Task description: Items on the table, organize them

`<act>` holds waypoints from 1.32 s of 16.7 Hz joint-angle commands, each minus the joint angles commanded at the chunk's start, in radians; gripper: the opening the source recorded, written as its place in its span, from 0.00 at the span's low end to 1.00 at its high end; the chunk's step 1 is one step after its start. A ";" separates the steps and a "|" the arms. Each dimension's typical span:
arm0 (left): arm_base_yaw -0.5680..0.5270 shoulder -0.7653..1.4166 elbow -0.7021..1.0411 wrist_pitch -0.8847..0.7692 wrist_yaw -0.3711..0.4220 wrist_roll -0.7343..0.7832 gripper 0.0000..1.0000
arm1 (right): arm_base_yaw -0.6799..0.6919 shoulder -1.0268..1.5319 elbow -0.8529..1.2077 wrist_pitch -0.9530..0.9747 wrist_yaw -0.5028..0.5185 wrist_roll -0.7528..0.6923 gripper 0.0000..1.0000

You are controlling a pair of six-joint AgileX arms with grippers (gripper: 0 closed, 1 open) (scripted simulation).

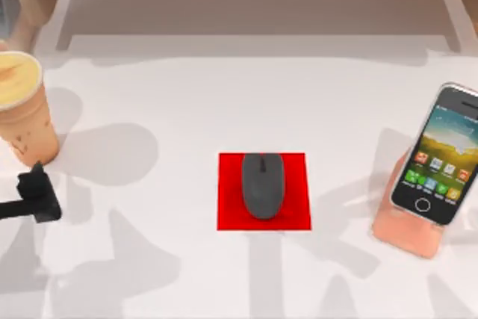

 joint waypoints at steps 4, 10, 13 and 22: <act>0.005 0.296 0.055 0.258 0.030 0.038 1.00 | 0.000 0.000 0.000 0.000 0.000 0.000 1.00; 0.020 0.497 0.144 0.547 0.076 0.121 1.00 | 0.000 0.000 0.000 0.000 0.000 0.000 1.00; 0.023 0.533 0.157 0.582 0.082 0.133 1.00 | 0.000 0.000 0.000 0.000 0.000 0.000 1.00; 0.014 0.598 0.231 0.574 0.075 0.132 1.00 | 0.000 0.000 0.000 0.000 0.000 0.000 1.00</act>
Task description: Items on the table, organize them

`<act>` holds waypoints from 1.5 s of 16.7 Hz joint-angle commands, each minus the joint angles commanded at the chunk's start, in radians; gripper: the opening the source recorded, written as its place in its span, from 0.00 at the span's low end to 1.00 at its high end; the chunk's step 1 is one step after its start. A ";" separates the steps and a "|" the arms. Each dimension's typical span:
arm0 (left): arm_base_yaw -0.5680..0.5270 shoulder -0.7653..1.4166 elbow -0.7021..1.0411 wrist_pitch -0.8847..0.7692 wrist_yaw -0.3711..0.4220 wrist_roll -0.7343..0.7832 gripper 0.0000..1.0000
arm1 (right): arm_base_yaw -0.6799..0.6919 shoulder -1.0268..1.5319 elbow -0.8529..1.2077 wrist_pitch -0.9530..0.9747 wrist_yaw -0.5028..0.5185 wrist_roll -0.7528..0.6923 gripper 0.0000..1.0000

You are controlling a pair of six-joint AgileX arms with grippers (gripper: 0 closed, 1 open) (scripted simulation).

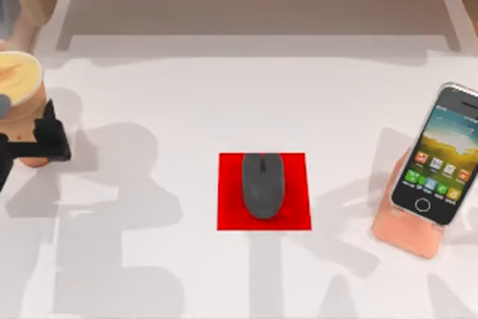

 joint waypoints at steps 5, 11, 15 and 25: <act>-0.003 0.037 0.042 -0.005 -0.003 -0.001 1.00 | 0.000 0.000 0.000 0.000 0.000 0.000 1.00; -0.003 0.037 0.042 -0.005 -0.003 -0.001 0.62 | 0.000 0.000 0.000 0.000 0.000 0.000 1.00; -0.003 0.037 0.042 -0.005 -0.003 -0.001 0.32 | 0.000 0.000 0.000 0.000 0.000 0.000 1.00; -0.003 0.037 0.042 -0.005 -0.003 -0.001 0.00 | 0.000 0.000 0.000 0.000 0.000 0.000 1.00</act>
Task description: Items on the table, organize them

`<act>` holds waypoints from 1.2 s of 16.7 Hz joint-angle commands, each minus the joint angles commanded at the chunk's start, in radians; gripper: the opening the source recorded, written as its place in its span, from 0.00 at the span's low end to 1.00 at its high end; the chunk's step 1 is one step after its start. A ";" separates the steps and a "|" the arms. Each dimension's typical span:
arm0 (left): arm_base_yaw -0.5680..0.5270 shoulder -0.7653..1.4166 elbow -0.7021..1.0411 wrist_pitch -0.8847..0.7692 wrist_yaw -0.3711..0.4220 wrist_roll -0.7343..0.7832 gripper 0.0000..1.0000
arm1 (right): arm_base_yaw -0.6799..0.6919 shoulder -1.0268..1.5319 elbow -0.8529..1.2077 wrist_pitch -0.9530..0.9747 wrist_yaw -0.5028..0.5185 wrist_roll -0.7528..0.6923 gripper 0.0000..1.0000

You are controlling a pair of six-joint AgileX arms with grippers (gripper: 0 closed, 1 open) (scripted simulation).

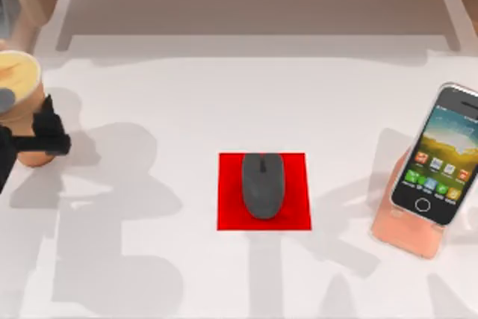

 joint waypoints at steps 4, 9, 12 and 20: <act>0.000 -0.005 -0.001 -0.004 0.000 0.002 0.00 | 0.000 0.000 0.000 0.000 0.000 0.000 1.00; 0.001 -0.067 0.003 -0.070 -0.001 0.002 0.00 | 0.000 0.000 0.000 0.000 0.000 0.000 1.00; 0.001 -0.064 0.001 -0.068 -0.001 0.003 0.00 | 0.000 0.000 0.000 0.000 0.000 0.000 1.00; -0.137 -0.190 0.287 -0.272 -0.019 -0.060 0.00 | 0.000 0.000 0.000 0.000 0.000 0.000 1.00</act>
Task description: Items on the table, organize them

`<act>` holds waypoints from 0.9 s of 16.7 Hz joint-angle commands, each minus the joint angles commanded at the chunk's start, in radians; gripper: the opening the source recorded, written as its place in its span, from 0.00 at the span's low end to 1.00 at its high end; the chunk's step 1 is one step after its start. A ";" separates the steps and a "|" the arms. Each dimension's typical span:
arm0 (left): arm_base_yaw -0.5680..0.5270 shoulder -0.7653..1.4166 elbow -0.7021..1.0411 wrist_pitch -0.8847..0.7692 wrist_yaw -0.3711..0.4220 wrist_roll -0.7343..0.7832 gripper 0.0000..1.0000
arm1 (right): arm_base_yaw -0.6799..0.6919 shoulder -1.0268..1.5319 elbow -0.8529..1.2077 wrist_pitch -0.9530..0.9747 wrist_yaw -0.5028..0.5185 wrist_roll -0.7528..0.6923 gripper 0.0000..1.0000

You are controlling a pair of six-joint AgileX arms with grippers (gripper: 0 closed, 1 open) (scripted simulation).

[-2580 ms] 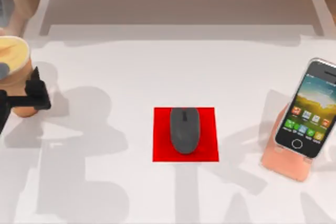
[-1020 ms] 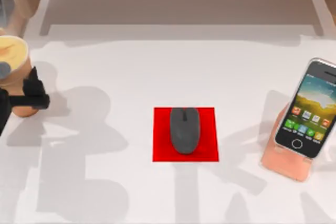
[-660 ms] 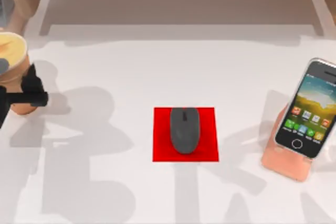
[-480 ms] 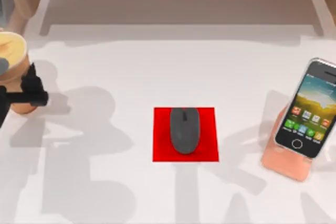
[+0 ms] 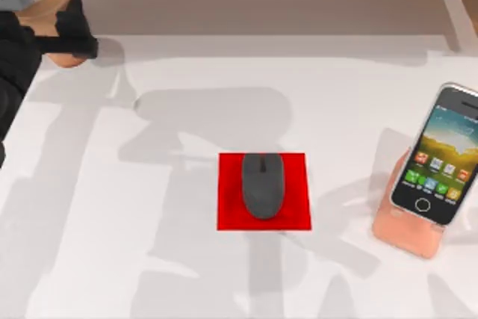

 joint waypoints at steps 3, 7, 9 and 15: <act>-0.067 -0.006 0.182 -0.171 -0.030 -0.029 0.00 | 0.000 0.000 0.000 0.000 0.000 0.000 1.00; -0.142 0.040 0.429 -0.425 -0.096 -0.052 0.00 | 0.000 0.000 0.000 0.000 0.000 0.000 1.00; -0.172 0.076 0.541 -0.544 -0.136 -0.056 0.00 | 0.000 0.000 0.000 0.000 0.000 0.000 1.00; -0.219 0.214 0.815 -0.780 -0.262 -0.040 0.00 | 0.000 0.000 0.000 0.000 0.000 0.000 1.00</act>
